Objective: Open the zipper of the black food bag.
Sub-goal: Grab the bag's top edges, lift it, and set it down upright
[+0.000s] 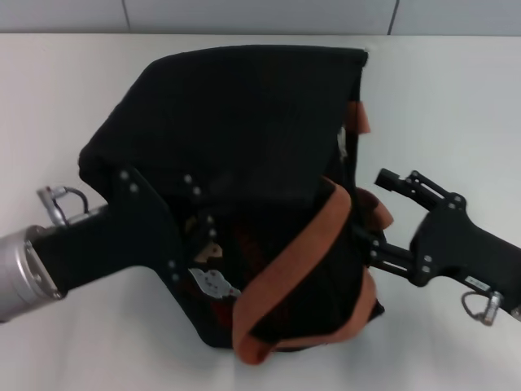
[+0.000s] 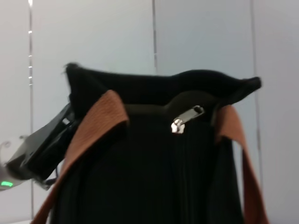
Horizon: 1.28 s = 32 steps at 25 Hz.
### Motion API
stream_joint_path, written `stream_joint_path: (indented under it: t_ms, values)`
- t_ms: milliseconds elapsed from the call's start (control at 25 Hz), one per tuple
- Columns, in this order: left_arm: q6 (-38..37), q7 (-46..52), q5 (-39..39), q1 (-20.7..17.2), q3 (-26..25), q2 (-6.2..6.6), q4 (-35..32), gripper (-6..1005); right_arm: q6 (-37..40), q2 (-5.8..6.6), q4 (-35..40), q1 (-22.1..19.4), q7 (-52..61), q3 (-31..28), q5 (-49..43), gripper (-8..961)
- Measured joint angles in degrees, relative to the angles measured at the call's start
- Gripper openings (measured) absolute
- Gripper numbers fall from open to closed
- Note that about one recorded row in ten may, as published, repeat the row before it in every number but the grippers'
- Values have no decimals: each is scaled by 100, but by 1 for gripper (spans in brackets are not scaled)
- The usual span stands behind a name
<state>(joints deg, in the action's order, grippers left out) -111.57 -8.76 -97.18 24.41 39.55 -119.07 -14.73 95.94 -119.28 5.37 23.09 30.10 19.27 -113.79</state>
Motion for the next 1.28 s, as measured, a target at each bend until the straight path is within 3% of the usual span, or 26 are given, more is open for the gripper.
stream_joint_path:
  t_ms: [280, 440, 1080, 1200, 1280]
  values:
    - [197, -1008, -8, 8, 198, -6, 311, 92, 1121, 1, -43, -395, 121, -721, 50, 730]
    - [287, -1569, -9, 11, 237, -12, 550, 92, 1558, -6, -86, -361, 792, -977, 51, 726]
    - [286, -1627, -20, 50, 238, -11, 646, 92, 1039, -28, -459, 195, 1541, -690, -132, 713]
    - [283, -1628, -21, 49, 238, -11, 647, 92, 965, -29, -493, 192, 1543, -735, -102, 477]
    - [282, -1629, -21, 49, 238, -11, 647, 92, 915, -33, -498, 146, 1542, -798, -94, 455]
